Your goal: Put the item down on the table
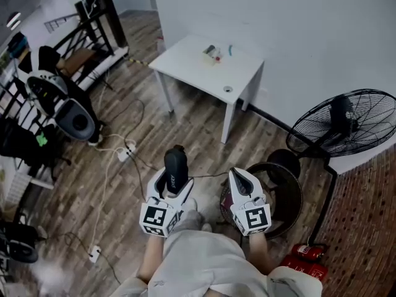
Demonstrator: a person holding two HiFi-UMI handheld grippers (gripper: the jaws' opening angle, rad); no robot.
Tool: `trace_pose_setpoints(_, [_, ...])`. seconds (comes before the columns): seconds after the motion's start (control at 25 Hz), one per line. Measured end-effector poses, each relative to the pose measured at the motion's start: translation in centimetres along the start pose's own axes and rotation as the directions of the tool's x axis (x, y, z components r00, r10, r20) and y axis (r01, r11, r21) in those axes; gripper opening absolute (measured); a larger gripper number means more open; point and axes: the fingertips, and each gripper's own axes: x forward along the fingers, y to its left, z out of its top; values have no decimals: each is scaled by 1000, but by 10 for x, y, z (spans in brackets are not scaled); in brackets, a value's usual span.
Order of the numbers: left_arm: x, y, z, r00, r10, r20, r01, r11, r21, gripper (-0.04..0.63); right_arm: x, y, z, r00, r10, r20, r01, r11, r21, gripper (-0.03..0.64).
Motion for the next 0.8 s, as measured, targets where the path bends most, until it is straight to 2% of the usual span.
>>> trace_pose_setpoints(0.36, [39,33,4,1000,-17,5,17,1000,3,359,49,-19,-4,1000,-19,-19,19,1000,-10,3])
trace_pose_setpoints(0.8, [106,110,15,999,-52,6,52,999,-1,359,143,-37,-3,997,-54,-47,53,998,-24,3])
